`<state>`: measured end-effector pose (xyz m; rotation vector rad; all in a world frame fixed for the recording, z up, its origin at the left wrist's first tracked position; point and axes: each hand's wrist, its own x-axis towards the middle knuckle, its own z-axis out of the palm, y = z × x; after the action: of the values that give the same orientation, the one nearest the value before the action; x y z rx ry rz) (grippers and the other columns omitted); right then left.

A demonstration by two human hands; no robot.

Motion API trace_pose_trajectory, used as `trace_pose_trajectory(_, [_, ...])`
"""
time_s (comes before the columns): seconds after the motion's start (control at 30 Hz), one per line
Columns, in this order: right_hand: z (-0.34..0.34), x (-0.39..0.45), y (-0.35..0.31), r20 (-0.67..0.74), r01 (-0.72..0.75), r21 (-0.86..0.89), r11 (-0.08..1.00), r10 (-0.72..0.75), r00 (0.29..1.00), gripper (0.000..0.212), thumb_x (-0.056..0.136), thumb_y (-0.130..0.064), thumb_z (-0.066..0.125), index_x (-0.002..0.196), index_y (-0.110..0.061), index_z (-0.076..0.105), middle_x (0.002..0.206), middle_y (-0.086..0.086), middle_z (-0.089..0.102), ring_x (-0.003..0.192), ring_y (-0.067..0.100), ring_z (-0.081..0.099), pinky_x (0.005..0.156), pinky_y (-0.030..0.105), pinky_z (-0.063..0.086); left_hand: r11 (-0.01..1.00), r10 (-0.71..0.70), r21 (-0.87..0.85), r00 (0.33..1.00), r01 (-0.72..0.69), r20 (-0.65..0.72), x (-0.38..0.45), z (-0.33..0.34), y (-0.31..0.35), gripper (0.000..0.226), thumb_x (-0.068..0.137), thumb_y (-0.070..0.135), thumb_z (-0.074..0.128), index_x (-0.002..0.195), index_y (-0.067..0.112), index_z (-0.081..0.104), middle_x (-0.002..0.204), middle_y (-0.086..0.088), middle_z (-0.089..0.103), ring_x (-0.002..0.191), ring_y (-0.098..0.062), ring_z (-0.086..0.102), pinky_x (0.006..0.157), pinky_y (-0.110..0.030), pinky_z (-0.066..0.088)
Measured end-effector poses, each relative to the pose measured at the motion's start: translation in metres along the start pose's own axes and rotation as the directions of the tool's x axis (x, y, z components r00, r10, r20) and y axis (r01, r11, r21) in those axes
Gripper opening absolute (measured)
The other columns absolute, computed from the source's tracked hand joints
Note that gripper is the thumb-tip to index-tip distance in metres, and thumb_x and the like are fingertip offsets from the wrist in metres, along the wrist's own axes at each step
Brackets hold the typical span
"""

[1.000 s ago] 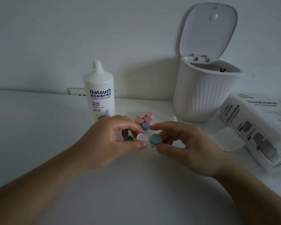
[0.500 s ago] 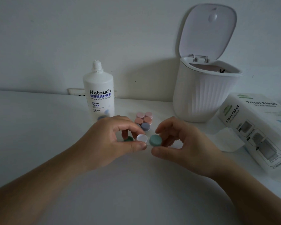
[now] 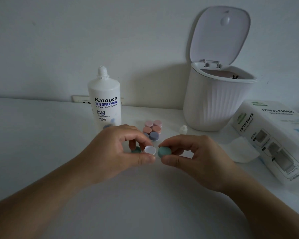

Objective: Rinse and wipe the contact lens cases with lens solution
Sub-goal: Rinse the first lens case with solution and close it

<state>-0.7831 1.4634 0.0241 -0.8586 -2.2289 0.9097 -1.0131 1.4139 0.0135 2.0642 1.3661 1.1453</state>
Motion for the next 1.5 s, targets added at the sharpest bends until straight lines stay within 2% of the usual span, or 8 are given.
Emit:
trace_pose_trajectory(0.23, [-0.002,0.001,0.002,-0.019,0.0,-0.07,0.998,-0.002,1.0,0.019,0.082,-0.028,0.08,0.092,-0.041,0.072,0.088,-0.026,0.071,0.081,-0.006,0.065,0.073,0.004,0.044,0.949,0.084,0.302,0.996,-0.091,0.037,0.003,-0.012,-0.005,0.048,0.066,0.072,0.072,0.104,0.042,0.071,0.1,0.024,0.065,0.09,-0.008,0.059,0.078,-0.03,0.05])
trace_pose_trajectory(0.47, [-0.002,0.001,0.004,-0.016,-0.009,-0.091,0.996,0.008,1.0,0.019,0.082,-0.031,0.079,0.091,-0.045,0.07,0.086,-0.027,0.071,0.082,-0.005,0.065,0.072,0.005,0.044,0.903,-0.061,0.427,0.998,0.043,0.027,-0.001,-0.012,-0.012,0.042,0.072,0.061,0.072,0.11,0.057,0.053,0.104,0.038,0.058,0.097,0.005,0.058,0.07,-0.018,0.043])
trace_pose_trajectory(0.73, [-0.002,0.002,0.003,-0.015,-0.012,-0.096,0.995,0.01,1.0,0.025,0.081,-0.029,0.081,0.09,-0.048,0.068,0.086,-0.028,0.07,0.081,-0.006,0.065,0.071,0.004,0.043,0.923,-0.155,0.362,0.987,0.132,0.033,0.001,-0.001,-0.012,0.033,0.083,0.036,0.077,0.1,0.058,0.058,0.097,0.029,0.065,0.084,-0.002,0.065,0.071,-0.018,0.05])
trace_pose_trajectory(0.87, [-0.004,0.002,0.003,-0.015,-0.024,-0.084,0.996,0.023,1.0,0.022,0.082,-0.029,0.08,0.092,-0.045,0.07,0.086,-0.027,0.071,0.08,-0.006,0.065,0.071,0.005,0.044,0.984,-0.02,0.177,0.996,0.035,-0.086,0.002,-0.004,-0.008,0.042,0.091,0.02,0.073,0.107,0.057,0.061,0.1,0.026,0.065,0.085,-0.011,0.063,0.071,-0.013,0.048])
trace_pose_trajectory(1.0, [-0.004,0.001,0.003,-0.017,-0.021,-0.091,0.996,0.019,1.0,0.02,0.081,-0.033,0.079,0.092,-0.048,0.069,0.087,-0.028,0.07,0.082,-0.005,0.065,0.072,0.006,0.044,0.999,-0.003,-0.048,0.985,-0.005,-0.17,0.002,-0.005,0.0,0.019,0.094,0.03,0.06,0.105,0.038,0.072,0.092,0.03,0.069,0.084,0.005,0.062,0.073,-0.004,0.041])
trace_pose_trajectory(1.1, [-0.003,0.001,0.003,-0.017,-0.009,-0.076,0.997,0.008,1.0,0.021,0.082,-0.031,0.08,0.091,-0.047,0.07,0.085,-0.029,0.07,0.08,-0.006,0.065,0.07,0.004,0.043,0.986,-0.057,-0.162,0.981,0.027,-0.188,0.003,-0.003,0.001,0.016,0.083,0.047,0.079,0.089,0.034,0.074,0.084,0.025,0.072,0.073,-0.001,0.062,0.07,-0.009,0.047])
trace_pose_trajectory(1.23, [-0.004,0.001,0.002,-0.009,0.008,-0.068,0.998,-0.009,1.0,0.023,0.082,-0.03,0.08,0.092,-0.047,0.069,0.087,-0.029,0.07,0.081,-0.006,0.065,0.073,0.004,0.044,0.994,-0.062,-0.104,0.983,0.044,-0.173,-0.001,0.001,0.002,0.034,0.063,0.055,0.078,0.087,0.032,0.07,0.082,0.007,0.071,0.076,-0.01,0.064,0.075,-0.02,0.05])
trace_pose_trajectory(1.5, [-0.003,0.001,0.001,0.005,0.021,-0.068,0.997,-0.021,1.0,0.025,0.082,-0.031,0.079,0.095,-0.049,0.068,0.091,-0.029,0.07,0.083,-0.006,0.066,0.076,0.005,0.045,1.0,-0.021,0.014,0.994,0.023,-0.107,-0.002,0.005,0.002,0.034,0.065,0.052,0.084,0.089,0.033,0.071,0.087,0.015,0.071,0.086,-0.011,0.065,0.078,-0.016,0.048])
